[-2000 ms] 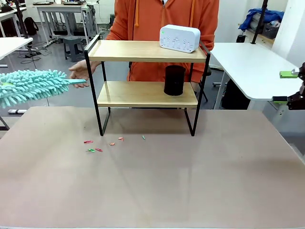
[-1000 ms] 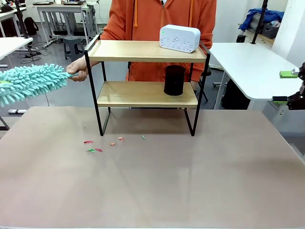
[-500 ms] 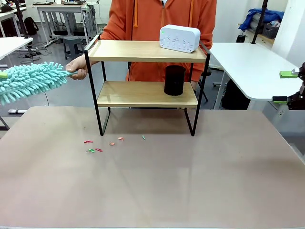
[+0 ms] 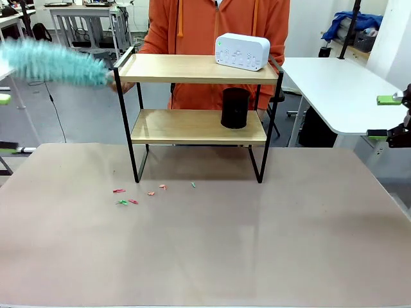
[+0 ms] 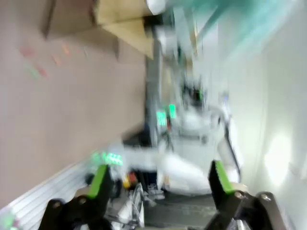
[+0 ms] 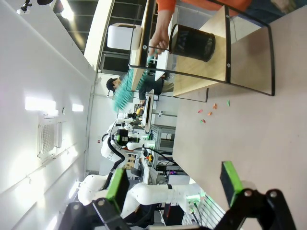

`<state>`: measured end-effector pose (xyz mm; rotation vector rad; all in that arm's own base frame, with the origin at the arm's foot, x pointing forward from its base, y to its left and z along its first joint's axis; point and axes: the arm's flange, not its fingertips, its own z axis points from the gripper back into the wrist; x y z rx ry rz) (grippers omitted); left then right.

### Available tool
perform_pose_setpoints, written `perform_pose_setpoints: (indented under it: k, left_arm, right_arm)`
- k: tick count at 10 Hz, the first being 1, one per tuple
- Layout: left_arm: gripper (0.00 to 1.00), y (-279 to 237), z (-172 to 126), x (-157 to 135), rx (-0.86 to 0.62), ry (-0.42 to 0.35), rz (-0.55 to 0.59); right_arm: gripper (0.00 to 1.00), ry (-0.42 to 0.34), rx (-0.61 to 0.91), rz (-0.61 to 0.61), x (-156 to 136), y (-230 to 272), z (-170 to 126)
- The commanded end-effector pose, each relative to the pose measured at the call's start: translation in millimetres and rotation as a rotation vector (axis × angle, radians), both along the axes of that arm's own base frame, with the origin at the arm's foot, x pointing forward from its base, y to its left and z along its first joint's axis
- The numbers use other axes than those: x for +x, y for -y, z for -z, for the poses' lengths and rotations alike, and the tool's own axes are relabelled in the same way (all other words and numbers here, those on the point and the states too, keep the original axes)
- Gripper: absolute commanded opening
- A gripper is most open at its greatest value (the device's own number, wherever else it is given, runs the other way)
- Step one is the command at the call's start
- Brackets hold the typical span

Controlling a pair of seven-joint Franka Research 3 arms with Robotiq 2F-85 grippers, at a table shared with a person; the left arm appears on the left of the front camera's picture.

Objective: Clean the shelf.
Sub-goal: Hand the Duster back to the human.

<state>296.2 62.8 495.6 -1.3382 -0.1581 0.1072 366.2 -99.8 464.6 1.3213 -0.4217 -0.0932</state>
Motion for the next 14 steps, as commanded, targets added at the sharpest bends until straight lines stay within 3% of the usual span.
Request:
perform_pose_setpoints:
  k: [1,3,4,5,6,7,14]
  left_arm:
    - [1.00,53,32,5,-0.026,-0.029,0.273]
    - [1.00,110,48,24,0.102,-0.023,0.322]
    - [1.00,127,54,35,0.153,-0.008,0.309]
    - [1.00,134,58,42,0.141,0.027,0.280]
    - [1.00,139,60,48,0.112,0.095,0.225]
    - [1.00,135,58,34,0.141,-0.031,0.341]
    - [1.00,135,58,34,0.141,-0.031,0.341]
  right_arm:
    - [1.00,0.000,0.000,0.000,0,0,0]
    - [1.00,-0.076,0.061,-0.100,-10,-52,16]
    - [1.00,-0.194,0.117,-0.187,-22,-84,26]
    - [1.00,-0.262,0.037,-0.262,-33,-106,34]
    - [1.00,-0.266,-0.012,-0.307,-37,-119,37]
    - [1.00,-0.162,0.067,-0.207,-15,-82,35]
    - [1.00,-0.162,0.067,-0.207,-15,-82,35]
